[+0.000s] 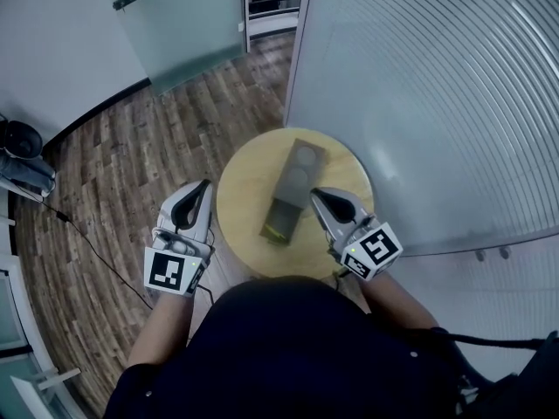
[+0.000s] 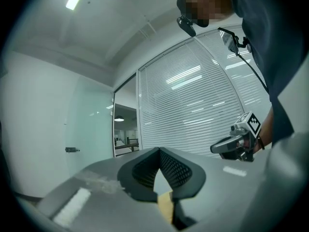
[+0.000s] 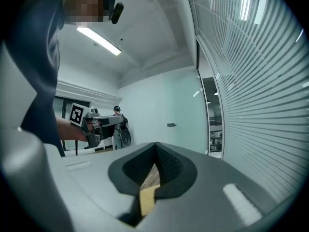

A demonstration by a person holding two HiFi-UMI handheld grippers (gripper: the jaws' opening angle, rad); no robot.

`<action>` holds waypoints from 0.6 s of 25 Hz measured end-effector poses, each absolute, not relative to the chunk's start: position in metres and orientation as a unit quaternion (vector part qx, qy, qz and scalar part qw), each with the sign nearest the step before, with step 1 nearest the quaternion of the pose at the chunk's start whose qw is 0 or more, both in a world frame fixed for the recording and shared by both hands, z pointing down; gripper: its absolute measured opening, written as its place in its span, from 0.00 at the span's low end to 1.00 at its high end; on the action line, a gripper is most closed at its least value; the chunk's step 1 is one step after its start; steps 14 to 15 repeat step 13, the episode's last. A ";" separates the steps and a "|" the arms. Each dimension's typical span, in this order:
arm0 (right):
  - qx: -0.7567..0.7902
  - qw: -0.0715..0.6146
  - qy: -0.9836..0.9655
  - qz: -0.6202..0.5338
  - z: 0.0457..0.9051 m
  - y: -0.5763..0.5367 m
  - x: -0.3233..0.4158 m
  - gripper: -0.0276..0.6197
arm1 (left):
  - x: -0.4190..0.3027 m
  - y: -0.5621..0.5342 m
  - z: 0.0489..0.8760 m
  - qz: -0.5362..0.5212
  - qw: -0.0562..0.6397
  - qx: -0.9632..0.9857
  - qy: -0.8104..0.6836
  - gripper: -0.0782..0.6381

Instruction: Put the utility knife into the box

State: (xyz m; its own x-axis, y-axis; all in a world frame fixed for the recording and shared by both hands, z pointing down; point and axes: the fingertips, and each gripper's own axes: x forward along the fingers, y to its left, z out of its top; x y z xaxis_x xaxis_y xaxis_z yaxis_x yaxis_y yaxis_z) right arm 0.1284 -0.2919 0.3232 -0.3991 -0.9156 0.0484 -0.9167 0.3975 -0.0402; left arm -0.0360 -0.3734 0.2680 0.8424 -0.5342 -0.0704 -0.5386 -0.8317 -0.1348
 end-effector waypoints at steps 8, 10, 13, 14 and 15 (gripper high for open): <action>0.536 0.011 -0.843 0.032 0.323 -0.297 0.124 0.06 | -0.038 -0.373 0.268 0.012 0.070 -0.954 0.290 0.11; 0.537 0.009 -0.843 0.031 0.322 -0.296 0.125 0.06 | -0.039 -0.372 0.267 0.012 0.070 -0.953 0.293 0.11; 0.543 0.007 -0.840 0.022 0.318 -0.295 0.128 0.06 | -0.039 -0.370 0.266 0.013 0.070 -0.953 0.296 0.11; 0.543 0.007 -0.840 0.022 0.318 -0.295 0.128 0.06 | -0.039 -0.370 0.266 0.013 0.070 -0.953 0.296 0.11; 0.543 0.007 -0.840 0.022 0.318 -0.295 0.128 0.06 | -0.039 -0.370 0.266 0.013 0.070 -0.953 0.296 0.11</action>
